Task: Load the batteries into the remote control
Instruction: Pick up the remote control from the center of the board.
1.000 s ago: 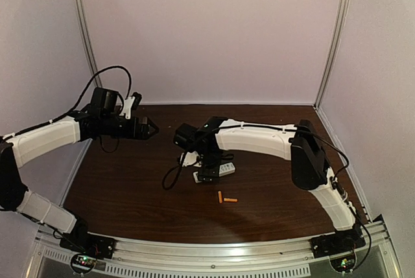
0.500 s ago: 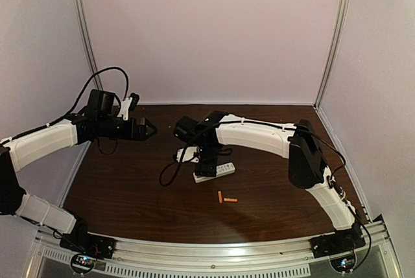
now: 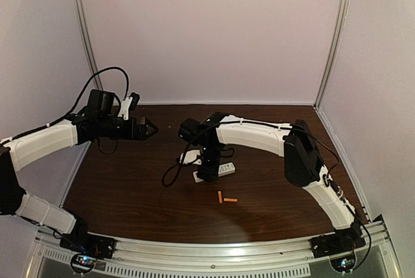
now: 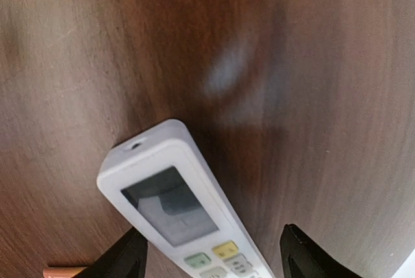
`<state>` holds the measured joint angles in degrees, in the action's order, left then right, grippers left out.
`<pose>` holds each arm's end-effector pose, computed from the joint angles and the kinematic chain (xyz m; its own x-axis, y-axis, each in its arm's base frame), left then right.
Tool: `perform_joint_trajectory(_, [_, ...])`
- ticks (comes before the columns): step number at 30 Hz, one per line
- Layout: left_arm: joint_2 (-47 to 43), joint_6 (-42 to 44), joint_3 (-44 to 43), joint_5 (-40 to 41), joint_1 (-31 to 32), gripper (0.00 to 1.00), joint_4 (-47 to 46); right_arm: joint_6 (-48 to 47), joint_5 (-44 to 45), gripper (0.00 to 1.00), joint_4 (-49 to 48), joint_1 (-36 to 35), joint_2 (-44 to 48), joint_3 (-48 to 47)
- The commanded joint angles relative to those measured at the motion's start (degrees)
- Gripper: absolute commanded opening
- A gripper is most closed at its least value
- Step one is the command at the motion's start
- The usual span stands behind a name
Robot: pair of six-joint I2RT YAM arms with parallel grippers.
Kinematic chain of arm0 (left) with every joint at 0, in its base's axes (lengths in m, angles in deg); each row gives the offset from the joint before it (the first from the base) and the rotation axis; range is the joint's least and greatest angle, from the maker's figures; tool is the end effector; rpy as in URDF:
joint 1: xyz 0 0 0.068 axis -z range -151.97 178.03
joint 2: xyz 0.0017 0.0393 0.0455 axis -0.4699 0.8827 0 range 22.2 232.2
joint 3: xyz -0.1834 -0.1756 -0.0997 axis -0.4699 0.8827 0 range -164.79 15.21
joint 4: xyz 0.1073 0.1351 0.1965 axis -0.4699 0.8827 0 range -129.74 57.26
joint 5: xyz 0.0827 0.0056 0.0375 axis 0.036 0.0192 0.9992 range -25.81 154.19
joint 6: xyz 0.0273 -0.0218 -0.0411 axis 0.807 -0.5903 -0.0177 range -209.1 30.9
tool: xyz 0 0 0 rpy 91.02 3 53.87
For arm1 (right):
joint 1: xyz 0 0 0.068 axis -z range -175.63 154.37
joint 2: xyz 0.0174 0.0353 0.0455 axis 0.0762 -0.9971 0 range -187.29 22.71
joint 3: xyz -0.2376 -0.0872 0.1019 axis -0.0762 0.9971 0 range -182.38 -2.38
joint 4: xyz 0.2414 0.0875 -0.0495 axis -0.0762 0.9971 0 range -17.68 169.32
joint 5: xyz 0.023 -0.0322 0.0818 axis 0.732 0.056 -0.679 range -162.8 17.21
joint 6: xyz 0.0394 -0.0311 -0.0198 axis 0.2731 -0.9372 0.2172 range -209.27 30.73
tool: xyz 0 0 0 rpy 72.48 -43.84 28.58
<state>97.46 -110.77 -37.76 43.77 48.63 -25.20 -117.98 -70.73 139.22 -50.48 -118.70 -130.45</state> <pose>0.2655 -0.1131 0.2670 -0.7398 -0.0915 -0.6666 0.3423 0.8017 -0.4900 0.2873 0.4058 0.1721 -0.1069 -0.9855 -0.1318 -0.9861 0.1220 -0.1126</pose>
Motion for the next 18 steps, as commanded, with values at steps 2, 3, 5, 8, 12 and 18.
perform_joint_trajectory(2, [-0.3, -0.7, 0.3, -0.7, -0.6, 0.98, -2.3, 0.1, -5.0, 0.69, 2.1, 1.2, -3.2, -0.6])
perform_joint_trajectory(3, [-0.3, -0.7, 0.3, -0.7, -0.6, 0.97, -2.4, 0.2, -5.5, 0.68, 2.2, 1.3, -3.2, -0.6])
perform_joint_trajectory(5, [-0.2, -1.0, 0.4, -1.0, -0.6, 0.97, -2.9, 0.4, -5.7, 0.64, 2.4, 1.3, -2.9, -0.7])
perform_joint_trajectory(8, [0.1, -1.3, 0.4, -1.5, -0.6, 0.97, -3.1, 1.0, -5.9, 0.53, 2.8, 1.4, -2.2, -0.4])
perform_joint_trajectory(12, [-0.2, -1.8, 1.1, -2.2, -0.6, 0.98, -4.2, 2.4, -6.3, 0.27, 3.0, 1.3, -0.2, 0.3])
perform_joint_trajectory(18, [-2.9, -1.5, 1.2, -3.2, -0.6, 0.97, -6.6, 5.0, -7.5, 0.12, 0.5, 2.0, 5.7, -0.8])
